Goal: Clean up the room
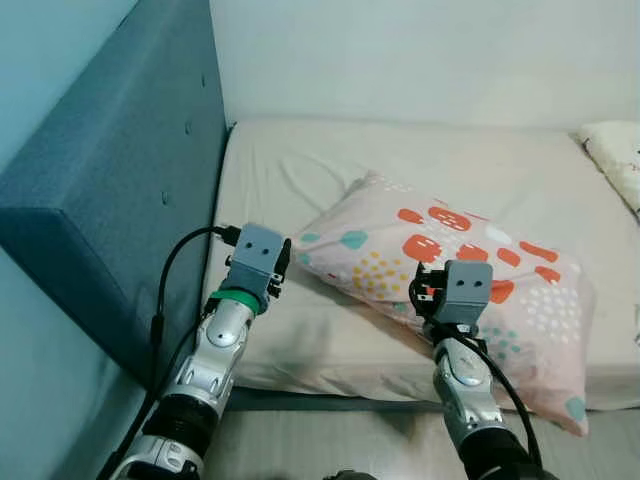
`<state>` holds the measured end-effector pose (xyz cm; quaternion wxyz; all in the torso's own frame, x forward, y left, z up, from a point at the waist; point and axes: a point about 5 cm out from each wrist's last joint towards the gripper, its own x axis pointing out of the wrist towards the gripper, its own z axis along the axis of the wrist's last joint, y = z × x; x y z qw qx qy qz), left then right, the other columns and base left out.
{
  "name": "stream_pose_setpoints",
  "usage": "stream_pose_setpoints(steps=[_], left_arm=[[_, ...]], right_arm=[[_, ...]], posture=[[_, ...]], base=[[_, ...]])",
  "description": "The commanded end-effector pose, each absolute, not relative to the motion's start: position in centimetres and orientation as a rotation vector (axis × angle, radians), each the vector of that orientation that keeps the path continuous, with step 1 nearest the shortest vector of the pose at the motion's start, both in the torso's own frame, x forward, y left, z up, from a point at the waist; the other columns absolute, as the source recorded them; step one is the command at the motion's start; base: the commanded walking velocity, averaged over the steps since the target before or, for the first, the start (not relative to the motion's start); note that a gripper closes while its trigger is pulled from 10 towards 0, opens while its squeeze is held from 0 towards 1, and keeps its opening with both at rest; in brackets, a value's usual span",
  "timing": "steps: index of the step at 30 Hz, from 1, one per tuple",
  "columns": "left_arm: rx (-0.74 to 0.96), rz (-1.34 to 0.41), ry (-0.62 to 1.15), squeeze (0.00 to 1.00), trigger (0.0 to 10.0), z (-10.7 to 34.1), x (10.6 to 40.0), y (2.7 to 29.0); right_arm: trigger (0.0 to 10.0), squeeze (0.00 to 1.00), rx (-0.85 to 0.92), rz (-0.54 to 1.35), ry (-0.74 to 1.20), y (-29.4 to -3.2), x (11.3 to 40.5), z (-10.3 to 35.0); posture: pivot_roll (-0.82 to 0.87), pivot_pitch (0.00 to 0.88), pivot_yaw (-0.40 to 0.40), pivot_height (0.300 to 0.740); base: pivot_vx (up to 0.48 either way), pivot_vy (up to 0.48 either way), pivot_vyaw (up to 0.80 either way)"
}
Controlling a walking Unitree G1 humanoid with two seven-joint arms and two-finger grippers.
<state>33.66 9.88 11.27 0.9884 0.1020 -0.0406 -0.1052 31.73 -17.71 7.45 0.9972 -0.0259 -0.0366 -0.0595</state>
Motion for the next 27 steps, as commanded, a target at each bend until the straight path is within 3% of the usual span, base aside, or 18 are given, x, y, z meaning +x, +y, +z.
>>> stream_pose_setpoints(steps=[1,15,27], left_arm=[[0.212,-0.214,-0.069,0.0,10.0,11.0,33.7,9.8],[0.223,-0.211,-0.069,0.0,10.0,11.1,33.7,10.3],[0.23,-0.219,-0.067,0.0,10.0,11.1,33.8,10.2]], right_arm=[[10.0,0.0,-0.056,-0.127,-0.059,-18.0,31.6,7.1],[10.0,0.0,-0.059,-0.153,-0.064,-18.4,31.8,7.3],[10.0,0.0,-0.08,-0.231,-0.087,-20.7,32.0,8.1]], posture=[[-0.13,0.012,0.023,0.7],[-0.12,0.015,0.034,0.645],[-0.13,0.023,0.037,0.58]], base=[[0.0,0.0,0.0],[0.0,0.0,0.0],[0.0,0.0,0.0]])
